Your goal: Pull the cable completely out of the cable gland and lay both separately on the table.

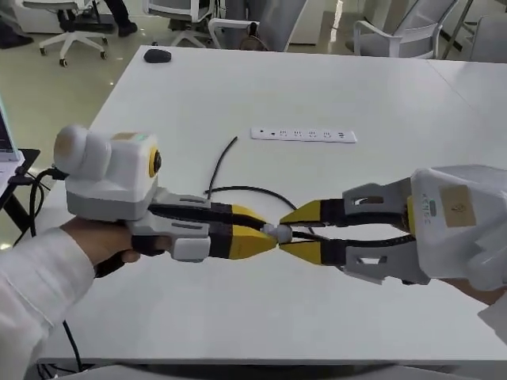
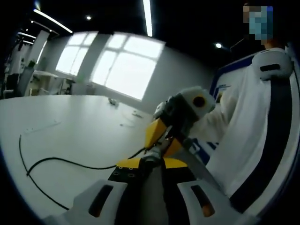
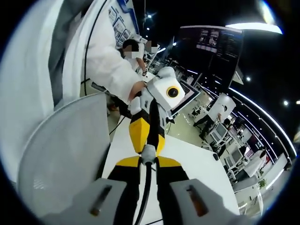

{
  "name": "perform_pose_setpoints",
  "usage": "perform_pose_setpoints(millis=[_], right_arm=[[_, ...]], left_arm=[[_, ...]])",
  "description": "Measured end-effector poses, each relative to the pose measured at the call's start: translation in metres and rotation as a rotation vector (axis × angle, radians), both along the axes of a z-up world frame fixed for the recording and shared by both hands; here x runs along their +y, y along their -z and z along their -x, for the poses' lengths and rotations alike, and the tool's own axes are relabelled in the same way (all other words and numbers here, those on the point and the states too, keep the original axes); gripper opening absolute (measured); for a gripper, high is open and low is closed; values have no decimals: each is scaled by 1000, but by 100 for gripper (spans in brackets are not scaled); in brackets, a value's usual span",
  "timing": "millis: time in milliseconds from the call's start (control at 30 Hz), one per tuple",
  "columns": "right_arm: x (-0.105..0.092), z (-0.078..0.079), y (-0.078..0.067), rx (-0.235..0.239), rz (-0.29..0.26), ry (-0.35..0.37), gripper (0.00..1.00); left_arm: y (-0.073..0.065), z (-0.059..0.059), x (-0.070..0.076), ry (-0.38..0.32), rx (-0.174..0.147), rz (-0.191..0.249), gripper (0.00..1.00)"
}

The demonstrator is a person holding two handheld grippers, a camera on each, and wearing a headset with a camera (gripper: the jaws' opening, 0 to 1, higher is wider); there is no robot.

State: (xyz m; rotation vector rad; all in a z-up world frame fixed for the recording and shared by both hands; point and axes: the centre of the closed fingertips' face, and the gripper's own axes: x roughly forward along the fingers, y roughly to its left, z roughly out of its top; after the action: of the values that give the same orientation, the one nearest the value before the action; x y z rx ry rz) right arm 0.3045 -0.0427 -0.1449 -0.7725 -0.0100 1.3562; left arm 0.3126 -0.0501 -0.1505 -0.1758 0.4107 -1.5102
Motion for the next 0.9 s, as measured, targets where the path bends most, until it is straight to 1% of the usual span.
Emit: perform_pose_setpoints(millis=[33,67,100,133,200,233,267,300,333,400,433,467,500,533,567,600,633,700,733,767,833,867,900], right_arm=[[-1,1,0,4,1,0,10],[-1,1,0,2,-1,-1,10],[-1,0,-1,-4,-11,0,10],[-2,-2,-3,-4,-25,3,10],[-2,-2,-5,5,-48,-2,11],[-2,-2,-5,10,-60,-7,11],[0,1,-6,38,-82,-23,12],[-1,2,-6,88,-111,-16,12],[-1,0,-7,95,-122,-10,12],[-2,-2,-10,143,-161,8,12],[-3,-2,-13,173,-187,13,13],[-3,-3,-19,225,-238,15,14],[-4,-5,-23,265,-273,29,17],[-6,-7,-27,341,-323,43,20],[-6,-8,-28,411,-344,54,23],[-8,-10,-28,451,-357,63,24],[-9,-12,-28,471,-373,62,24],[-10,-14,-27,482,-377,64,21],[-10,-13,-27,507,-389,64,20],[-8,-10,-28,557,-406,57,21],[-6,-7,-29,601,-419,48,20],[-5,-10,-28,601,-422,55,18],[-5,-11,-28,607,-429,59,16]], left_arm=[[-2,1,-1,6,-5,4,16],[-2,1,-1,6,-2,4,16],[-3,1,0,6,-5,7,16],[-5,0,0,-2,-10,20,16],[-6,0,0,-6,-9,28,16],[-7,1,1,-5,-17,30,16],[-7,2,1,0,-20,26,16],[-7,3,1,1,-23,21,16],[-8,3,1,-7,-27,19,16],[-8,0,2,-22,-64,14,15],[-10,-2,3,-31,-96,15,15],[-10,-2,4,-34,-104,11,15],[-10,-2,4,-36,-126,5,15],[-10,-2,4,-35,-135,3,15],[-11,-1,4,-34,-164,1,15],[-12,0,3,-34,-168,3,15],[-14,0,3,-38,-167,5,15],[-17,-1,3,-44,-179,14,15],[-18,-2,3,-49,-188,16,15],[-19,-2,3,-52,-200,21,15],[-21,-3,3,-58,-215,26,15],[-24,-3,4,-62,-229,35,15],[-25,-3,4,-60,-236,41,15]])
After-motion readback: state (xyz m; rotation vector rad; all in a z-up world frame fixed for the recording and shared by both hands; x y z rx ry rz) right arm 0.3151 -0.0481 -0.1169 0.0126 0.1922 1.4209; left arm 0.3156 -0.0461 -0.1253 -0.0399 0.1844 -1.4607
